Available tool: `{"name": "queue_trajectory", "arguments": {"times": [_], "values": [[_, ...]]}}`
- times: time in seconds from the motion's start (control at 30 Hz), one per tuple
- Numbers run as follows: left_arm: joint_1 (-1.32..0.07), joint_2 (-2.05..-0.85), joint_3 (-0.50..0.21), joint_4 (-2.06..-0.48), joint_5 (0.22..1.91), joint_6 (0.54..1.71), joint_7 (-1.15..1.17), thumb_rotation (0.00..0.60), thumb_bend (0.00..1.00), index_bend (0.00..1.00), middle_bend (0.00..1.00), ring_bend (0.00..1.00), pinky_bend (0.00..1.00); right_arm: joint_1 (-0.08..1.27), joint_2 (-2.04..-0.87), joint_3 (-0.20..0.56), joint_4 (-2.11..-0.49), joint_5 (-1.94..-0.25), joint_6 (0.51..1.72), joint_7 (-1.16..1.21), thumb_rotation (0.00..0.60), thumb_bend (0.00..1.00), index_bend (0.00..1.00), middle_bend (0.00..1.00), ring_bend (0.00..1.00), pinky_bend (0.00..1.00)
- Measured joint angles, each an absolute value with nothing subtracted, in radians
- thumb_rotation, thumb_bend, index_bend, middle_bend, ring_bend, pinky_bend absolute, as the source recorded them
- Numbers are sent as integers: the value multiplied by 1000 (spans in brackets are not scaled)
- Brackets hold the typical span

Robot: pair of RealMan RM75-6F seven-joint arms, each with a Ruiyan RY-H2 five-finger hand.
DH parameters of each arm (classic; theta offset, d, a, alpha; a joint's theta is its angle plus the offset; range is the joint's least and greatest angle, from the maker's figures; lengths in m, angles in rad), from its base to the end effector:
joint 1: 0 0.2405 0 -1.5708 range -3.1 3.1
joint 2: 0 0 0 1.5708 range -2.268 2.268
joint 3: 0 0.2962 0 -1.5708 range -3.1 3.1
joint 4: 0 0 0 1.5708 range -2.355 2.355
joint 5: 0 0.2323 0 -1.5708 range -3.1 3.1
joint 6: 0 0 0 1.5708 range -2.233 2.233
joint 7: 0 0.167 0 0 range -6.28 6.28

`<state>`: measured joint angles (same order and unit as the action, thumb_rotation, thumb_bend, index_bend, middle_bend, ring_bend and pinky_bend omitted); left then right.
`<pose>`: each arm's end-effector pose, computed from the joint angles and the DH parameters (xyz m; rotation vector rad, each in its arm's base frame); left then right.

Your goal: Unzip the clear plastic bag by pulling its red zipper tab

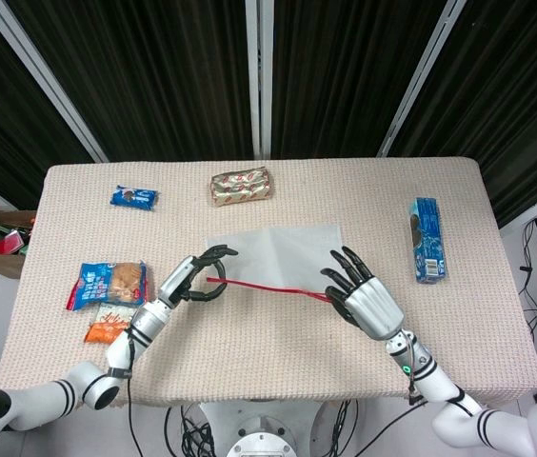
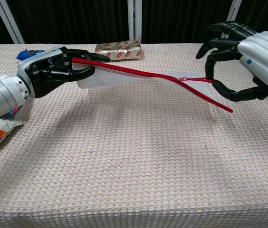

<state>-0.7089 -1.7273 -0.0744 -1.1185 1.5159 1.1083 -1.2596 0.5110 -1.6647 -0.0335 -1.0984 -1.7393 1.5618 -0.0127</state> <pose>-0.1873 0.3833 -0.0851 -1.3504 -2.1340 -1.7578 -0.2326 -0.3106 -0.0202 1.8145 -0.4840 1.3561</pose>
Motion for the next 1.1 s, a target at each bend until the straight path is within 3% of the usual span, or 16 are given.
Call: {"name": "queue_trajectory", "arguments": {"times": [0.63, 0.7, 0.8, 0.83, 0.87, 1.1], "values": [[-691, -1728, -75, -1135, 1512, 1097, -1149, 600, 486, 643, 206, 61, 111, 342, -1603, -51, -995, -1674, 1615, 98, 600, 490, 879, 253, 0, 0], [-692, -1727, -73, -1136, 1516, 1096, -1131, 600, 480, 574, 189, 61, 110, 340, -1598, -52, -997, -1674, 1603, 102, 600, 456, 753, 215, 0, 0], [-696, -1718, -61, -1138, 1531, 1092, -1065, 600, 372, 295, 118, 61, 105, 342, -1570, -59, -1030, -1667, 1560, 89, 600, 223, 168, 38, 0, 0], [-698, -1710, -56, -1140, 1536, 1088, -1023, 600, 342, 241, 104, 61, 104, 343, -1556, -60, -1051, -1662, 1545, 82, 600, 171, 63, 11, 0, 0], [-698, -1703, -52, -1144, 1539, 1085, -984, 600, 323, 212, 98, 61, 104, 344, -1540, -60, -1077, -1656, 1530, 73, 600, 130, 6, 0, 0, 0], [-673, -1622, -39, -1227, 1511, 1082, -567, 600, 253, 172, 97, 61, 104, 360, -1341, -63, -1379, -1591, 1383, 2, 600, 83, 0, 0, 0, 0]]}}
